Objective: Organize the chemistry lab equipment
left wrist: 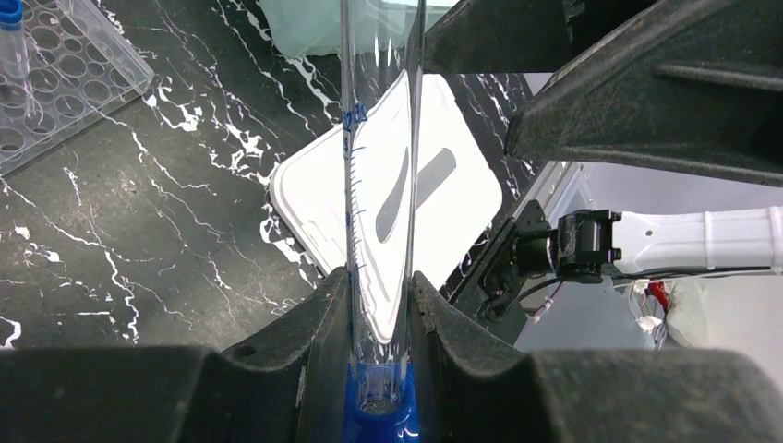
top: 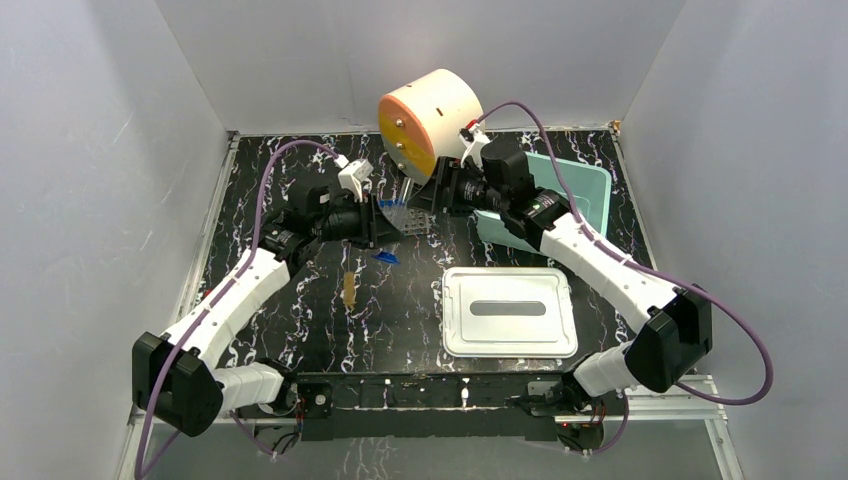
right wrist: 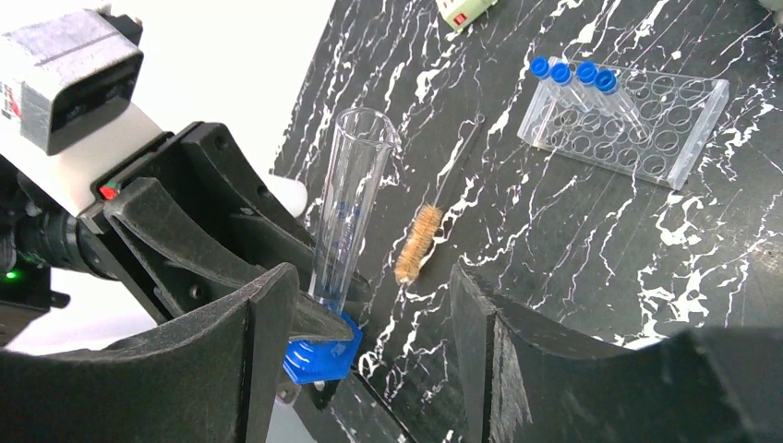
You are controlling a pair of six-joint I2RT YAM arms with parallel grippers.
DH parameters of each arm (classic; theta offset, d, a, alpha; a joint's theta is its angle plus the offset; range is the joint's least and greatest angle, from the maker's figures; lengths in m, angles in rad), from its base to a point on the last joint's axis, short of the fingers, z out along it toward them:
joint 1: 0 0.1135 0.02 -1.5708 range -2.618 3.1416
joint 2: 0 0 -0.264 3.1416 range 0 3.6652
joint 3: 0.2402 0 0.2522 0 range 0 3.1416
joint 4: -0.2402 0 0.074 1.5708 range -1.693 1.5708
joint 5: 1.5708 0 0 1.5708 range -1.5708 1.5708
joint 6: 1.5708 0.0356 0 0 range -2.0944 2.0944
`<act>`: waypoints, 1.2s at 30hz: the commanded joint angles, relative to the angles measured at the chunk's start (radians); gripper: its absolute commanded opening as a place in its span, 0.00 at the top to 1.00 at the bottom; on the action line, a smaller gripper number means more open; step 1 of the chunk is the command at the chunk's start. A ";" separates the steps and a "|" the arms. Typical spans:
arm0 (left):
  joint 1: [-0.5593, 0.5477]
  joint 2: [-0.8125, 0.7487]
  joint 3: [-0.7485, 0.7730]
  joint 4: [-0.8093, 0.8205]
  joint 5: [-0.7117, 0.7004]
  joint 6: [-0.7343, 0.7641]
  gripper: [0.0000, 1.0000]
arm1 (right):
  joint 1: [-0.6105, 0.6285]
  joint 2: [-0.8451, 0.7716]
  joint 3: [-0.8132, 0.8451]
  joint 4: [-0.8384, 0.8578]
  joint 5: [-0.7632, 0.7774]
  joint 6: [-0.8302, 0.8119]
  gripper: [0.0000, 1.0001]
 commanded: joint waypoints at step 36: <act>-0.009 -0.042 -0.043 0.223 0.072 -0.189 0.66 | 0.041 0.083 0.001 0.244 0.012 0.180 0.75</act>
